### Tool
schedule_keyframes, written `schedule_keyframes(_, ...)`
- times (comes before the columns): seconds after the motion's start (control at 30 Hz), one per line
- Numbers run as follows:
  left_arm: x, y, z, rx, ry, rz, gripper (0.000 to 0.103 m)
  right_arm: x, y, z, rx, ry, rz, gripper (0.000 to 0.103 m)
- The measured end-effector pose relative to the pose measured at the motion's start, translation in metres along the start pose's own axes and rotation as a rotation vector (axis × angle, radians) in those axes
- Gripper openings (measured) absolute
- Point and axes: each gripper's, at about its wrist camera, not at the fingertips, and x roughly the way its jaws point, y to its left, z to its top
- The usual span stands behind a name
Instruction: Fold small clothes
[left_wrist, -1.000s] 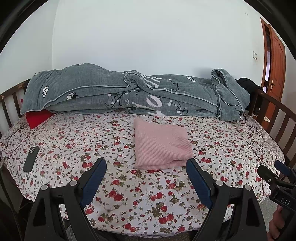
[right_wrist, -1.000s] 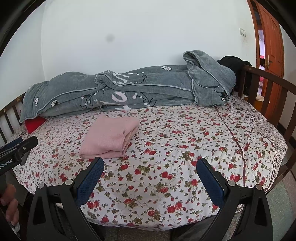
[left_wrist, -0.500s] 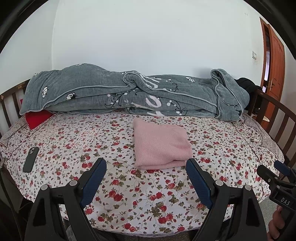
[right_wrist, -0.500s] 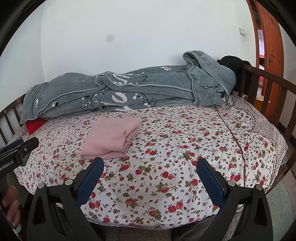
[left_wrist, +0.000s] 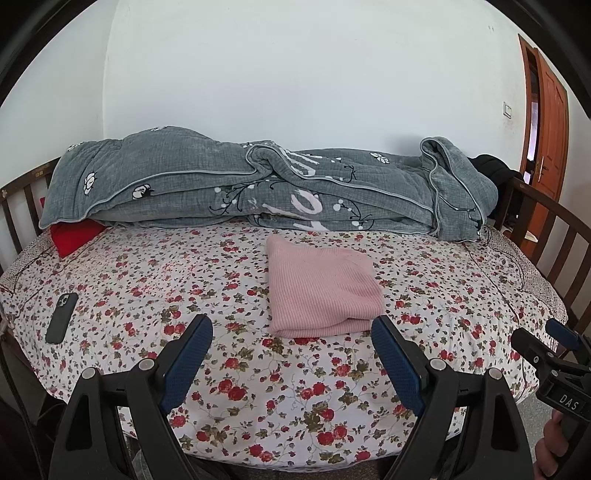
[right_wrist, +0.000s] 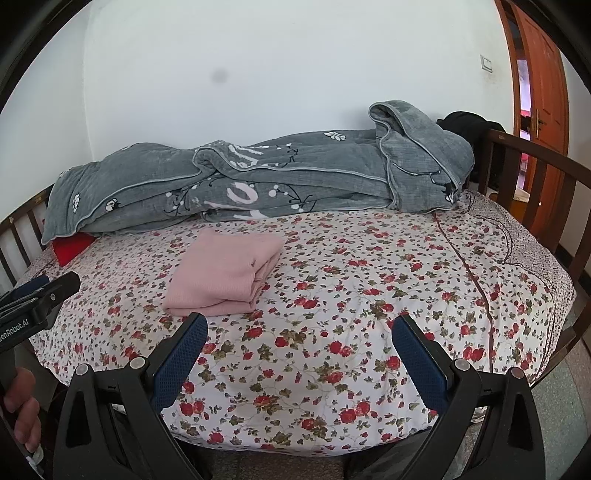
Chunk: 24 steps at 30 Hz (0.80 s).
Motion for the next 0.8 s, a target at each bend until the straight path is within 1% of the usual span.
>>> schedule_keyframes(0.8, -0.0019, 0.0019, 0.0021, 0.005, -0.007, -0.004, 0.088, -0.0006, 0.0072, 0.0032, -0.002, -0.006, 0.004, 0.099)
